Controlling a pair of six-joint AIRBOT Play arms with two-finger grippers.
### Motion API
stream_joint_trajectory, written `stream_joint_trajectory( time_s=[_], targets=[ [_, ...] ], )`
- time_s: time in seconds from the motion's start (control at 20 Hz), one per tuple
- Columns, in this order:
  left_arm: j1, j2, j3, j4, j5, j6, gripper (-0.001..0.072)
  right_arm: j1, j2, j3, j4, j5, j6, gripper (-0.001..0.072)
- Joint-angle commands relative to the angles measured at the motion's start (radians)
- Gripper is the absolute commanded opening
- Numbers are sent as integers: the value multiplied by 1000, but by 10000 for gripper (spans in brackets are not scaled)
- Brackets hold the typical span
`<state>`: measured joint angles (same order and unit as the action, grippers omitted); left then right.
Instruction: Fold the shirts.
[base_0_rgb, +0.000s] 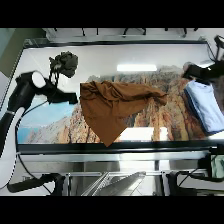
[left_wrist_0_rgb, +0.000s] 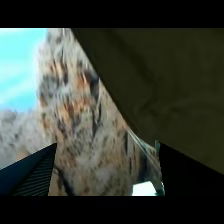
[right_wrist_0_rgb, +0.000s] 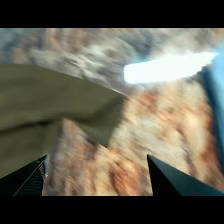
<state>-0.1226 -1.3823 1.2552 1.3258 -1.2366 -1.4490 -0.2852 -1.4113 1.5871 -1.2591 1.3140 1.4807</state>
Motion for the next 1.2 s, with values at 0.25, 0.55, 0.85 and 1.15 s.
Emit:
stream_joint_trajectory(
  time_s=[0.25,0.55,0.85,1.15],
  targets=[
    [15,135,-577,-450,321,16,646,-67,354,-491,202,-40,-109,709],
    [-48,-82,-448,-571,341,83,649,-68,409,-494,201,-42,-109,709],
    [-176,-157,-355,-565,378,84,88,-70,401,-494,135,-49,-108,709],
    [-113,35,-359,-401,215,86,13,-83,227,-494,138,-31,-132,703]
  ],
)
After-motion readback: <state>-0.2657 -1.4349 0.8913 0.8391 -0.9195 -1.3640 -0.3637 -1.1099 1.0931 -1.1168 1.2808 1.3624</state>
